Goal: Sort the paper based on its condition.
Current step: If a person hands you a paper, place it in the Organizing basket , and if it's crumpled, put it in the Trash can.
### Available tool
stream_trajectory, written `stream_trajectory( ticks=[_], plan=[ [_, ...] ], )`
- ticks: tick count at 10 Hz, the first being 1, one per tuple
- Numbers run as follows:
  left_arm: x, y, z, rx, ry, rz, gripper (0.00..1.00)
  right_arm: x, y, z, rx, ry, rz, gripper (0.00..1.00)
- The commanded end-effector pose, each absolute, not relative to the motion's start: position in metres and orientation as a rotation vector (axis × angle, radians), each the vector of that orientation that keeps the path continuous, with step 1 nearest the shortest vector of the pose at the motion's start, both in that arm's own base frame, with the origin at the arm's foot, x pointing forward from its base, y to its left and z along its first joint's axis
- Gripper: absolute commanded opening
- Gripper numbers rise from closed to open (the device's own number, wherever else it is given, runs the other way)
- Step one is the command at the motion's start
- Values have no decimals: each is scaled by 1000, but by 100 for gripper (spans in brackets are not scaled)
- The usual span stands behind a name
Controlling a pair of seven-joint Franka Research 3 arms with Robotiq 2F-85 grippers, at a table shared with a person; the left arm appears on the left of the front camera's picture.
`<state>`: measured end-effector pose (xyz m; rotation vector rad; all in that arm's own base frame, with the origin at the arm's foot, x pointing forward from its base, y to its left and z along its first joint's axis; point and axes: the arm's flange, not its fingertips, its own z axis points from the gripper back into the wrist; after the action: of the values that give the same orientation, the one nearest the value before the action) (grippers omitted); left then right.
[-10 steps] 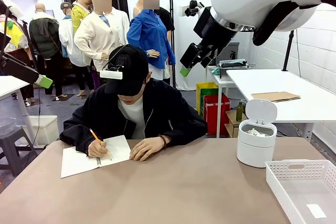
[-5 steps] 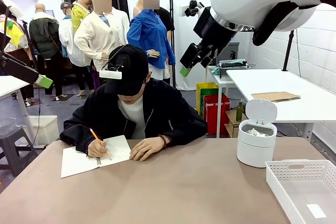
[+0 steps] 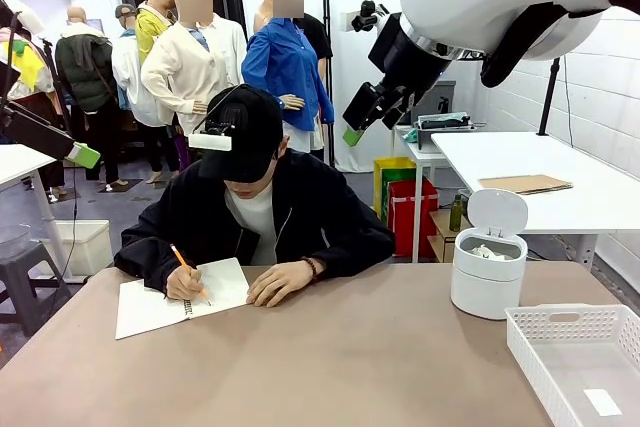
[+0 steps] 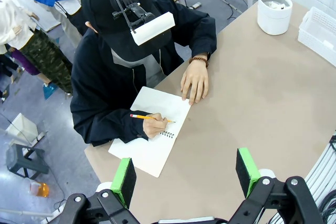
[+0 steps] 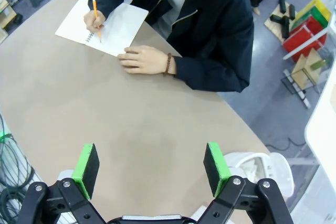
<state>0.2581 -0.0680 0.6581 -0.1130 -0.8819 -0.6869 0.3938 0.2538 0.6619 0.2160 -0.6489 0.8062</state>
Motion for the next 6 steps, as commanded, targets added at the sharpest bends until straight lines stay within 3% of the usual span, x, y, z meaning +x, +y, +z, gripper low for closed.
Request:
stream_trajectory(
  ticks=[1,6],
  plan=[
    [258,-67,658,-113,-883,-685,100,394,253,662,231,-645,799,100],
    [258,-67,658,-113,-883,-685,100,394,253,662,231,-645,799,100]
  ],
)
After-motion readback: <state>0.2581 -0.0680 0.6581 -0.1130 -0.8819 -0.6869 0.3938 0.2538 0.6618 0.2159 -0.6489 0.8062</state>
